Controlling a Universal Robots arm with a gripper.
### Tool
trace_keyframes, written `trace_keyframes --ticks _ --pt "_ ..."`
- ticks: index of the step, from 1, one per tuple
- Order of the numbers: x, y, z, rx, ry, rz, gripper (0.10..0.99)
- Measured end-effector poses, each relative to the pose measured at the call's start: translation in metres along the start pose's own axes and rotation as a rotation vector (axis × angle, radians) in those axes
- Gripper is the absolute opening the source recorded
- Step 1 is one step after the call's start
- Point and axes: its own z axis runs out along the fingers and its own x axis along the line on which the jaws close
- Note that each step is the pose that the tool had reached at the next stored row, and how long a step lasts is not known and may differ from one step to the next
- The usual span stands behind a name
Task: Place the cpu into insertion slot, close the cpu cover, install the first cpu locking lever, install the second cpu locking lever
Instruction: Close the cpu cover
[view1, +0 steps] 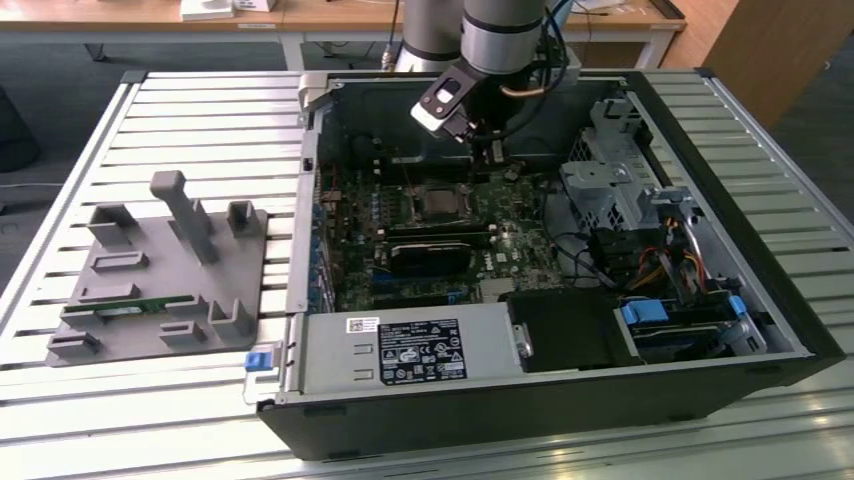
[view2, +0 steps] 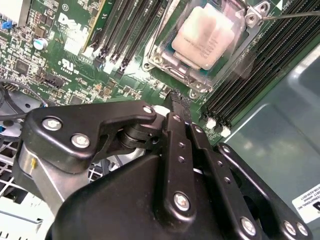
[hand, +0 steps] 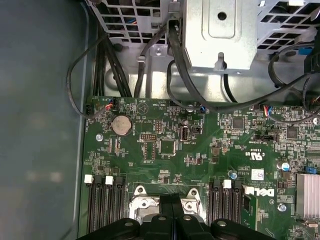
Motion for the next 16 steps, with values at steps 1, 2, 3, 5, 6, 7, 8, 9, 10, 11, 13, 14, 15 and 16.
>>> trace_keyframes --ticks 1,2,3,5,6,7,8,9,10,11,13,14,15,16 --pt "0.0000 -0.0003 0.0004 0.000 0.0000 0.000 0.106" --pt "0.0000 -0.0007 0.0007 0.000 -0.0003 0.000 0.106" --pt "0.0000 -0.0010 0.0012 0.000 -0.0003 0.000 0.106" --pt "0.0000 -0.0018 0.0022 0.000 -0.0003 0.000 0.106" --pt "-0.0001 -0.0022 0.0027 0.000 -0.0003 0.000 0.106" --pt "-0.0001 -0.0026 0.0031 0.000 -0.0003 0.000 0.106" --pt "-0.0001 -0.0030 0.0035 0.000 -0.0004 0.000 0.106" --pt "-0.0001 -0.0036 0.0037 0.000 -0.0004 0.000 0.106" --pt "-0.0001 -0.0045 0.0040 0.000 -0.0003 0.000 0.106" --pt "-0.0001 -0.0060 0.0041 0.000 -0.0005 0.000 0.106" --pt "0.0000 -0.0097 0.0043 0.000 -0.0004 0.000 0.106" --pt "0.0000 -0.0116 0.0044 0.000 -0.0004 0.000 0.106" --pt "0.0001 -0.0136 0.0046 0.000 -0.0003 0.000 0.106" --pt "0.0001 -0.0156 0.0048 0.000 -0.0003 0.000 0.106"
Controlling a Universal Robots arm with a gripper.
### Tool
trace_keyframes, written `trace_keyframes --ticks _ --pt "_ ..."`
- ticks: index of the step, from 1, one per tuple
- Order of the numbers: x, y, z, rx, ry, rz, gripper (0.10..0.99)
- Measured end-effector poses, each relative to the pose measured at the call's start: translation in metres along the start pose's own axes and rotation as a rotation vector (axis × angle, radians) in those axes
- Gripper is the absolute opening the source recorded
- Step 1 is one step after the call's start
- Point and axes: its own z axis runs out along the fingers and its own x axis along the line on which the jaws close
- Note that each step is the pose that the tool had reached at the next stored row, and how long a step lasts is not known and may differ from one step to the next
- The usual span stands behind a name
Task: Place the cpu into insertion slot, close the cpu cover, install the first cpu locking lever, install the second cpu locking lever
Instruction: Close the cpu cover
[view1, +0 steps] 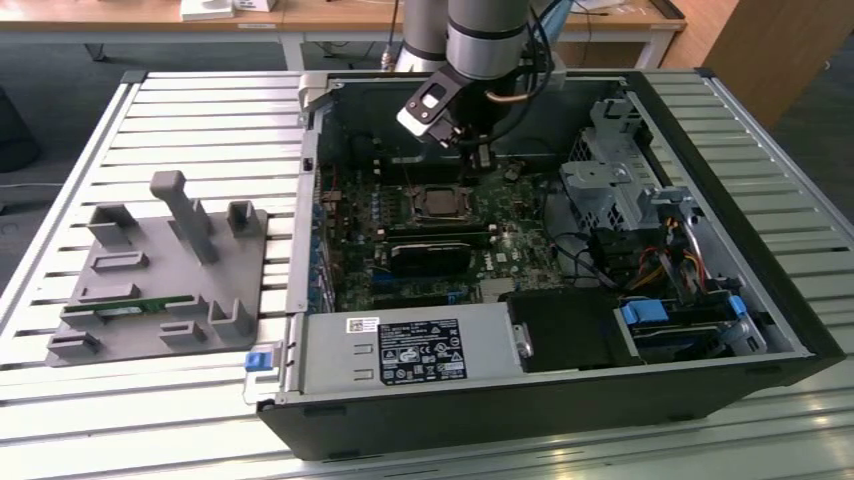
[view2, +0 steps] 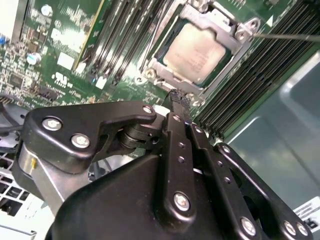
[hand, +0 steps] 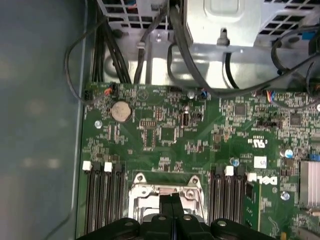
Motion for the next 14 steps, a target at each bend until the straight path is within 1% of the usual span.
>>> trace_keyframes --ticks 3,7,9,12,14 --pt "0.0000 -0.0021 0.0034 0.001 0.0000 0.000 0.106" --pt "-0.0001 -0.0024 0.0088 0.013 0.0003 0.000 0.106" --pt "-0.0001 -0.0032 0.0107 0.015 0.0002 0.001 0.106" --pt "-0.0001 -0.0076 0.0121 0.015 0.0003 0.000 0.106" --pt "0.0000 -0.0121 0.0128 0.015 0.0002 0.000 0.106"
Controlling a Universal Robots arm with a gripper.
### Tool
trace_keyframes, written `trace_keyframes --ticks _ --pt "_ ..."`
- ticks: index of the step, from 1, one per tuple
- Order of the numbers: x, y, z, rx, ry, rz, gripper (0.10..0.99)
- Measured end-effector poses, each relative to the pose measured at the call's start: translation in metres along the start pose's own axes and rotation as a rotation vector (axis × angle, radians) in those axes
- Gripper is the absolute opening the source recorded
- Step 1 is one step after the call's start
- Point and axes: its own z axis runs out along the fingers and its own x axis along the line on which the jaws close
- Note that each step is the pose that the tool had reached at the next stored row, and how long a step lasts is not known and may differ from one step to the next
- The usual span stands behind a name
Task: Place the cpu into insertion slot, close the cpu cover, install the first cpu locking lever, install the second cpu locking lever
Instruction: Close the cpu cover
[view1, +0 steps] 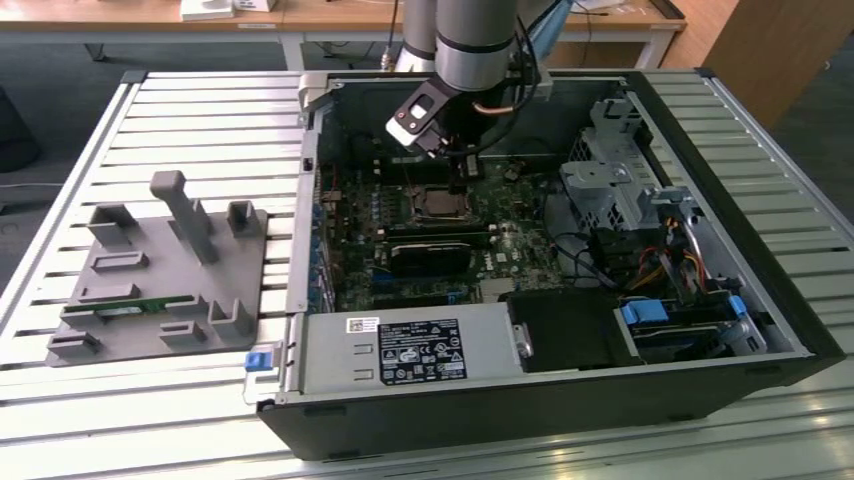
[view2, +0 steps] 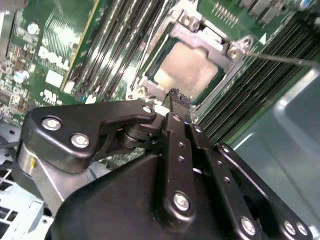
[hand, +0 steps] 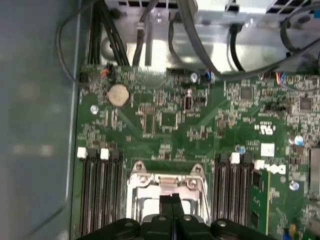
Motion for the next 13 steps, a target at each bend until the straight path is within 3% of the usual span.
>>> trace_keyframes --ticks 5,13 --pt "0.0002 -0.0115 0.0024 0.000 0.0001 0.000 0.106" --pt "0.0002 -0.0161 0.0079 0.007 0.0001 0.000 0.106"
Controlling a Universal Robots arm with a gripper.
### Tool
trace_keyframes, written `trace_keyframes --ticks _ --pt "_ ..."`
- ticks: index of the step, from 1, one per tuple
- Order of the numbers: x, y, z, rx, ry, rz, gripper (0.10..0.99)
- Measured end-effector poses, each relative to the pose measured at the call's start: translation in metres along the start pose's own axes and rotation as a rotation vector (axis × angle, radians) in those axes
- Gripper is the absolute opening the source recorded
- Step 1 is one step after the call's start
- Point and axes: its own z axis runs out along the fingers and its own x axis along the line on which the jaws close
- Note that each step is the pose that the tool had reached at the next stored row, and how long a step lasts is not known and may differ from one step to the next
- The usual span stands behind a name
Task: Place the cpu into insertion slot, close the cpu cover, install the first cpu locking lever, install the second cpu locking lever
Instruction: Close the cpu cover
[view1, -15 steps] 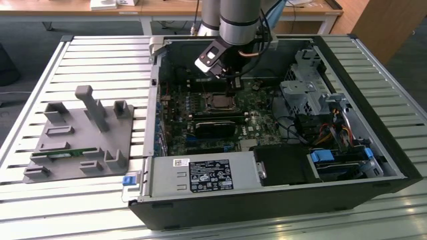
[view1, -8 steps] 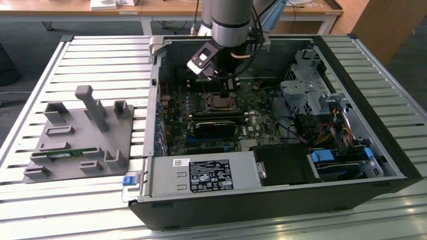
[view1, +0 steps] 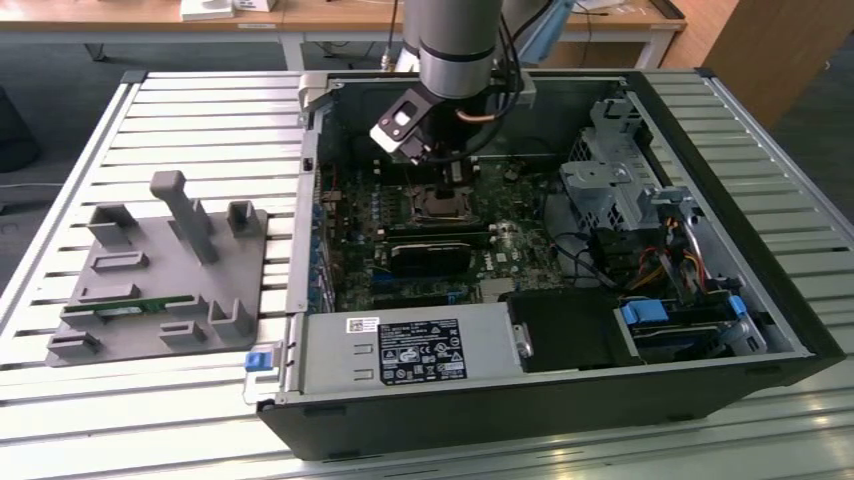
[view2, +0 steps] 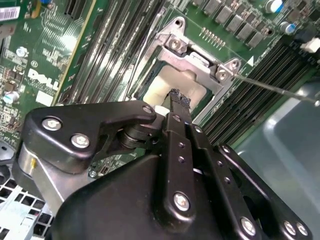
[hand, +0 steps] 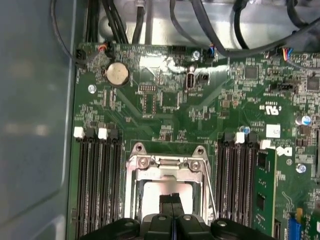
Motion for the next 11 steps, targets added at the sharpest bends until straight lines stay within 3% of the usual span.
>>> trace_keyframes --ticks 11 --pt "0.0004 -0.0140 0.0028 0.000 0.0001 0.000 0.106"
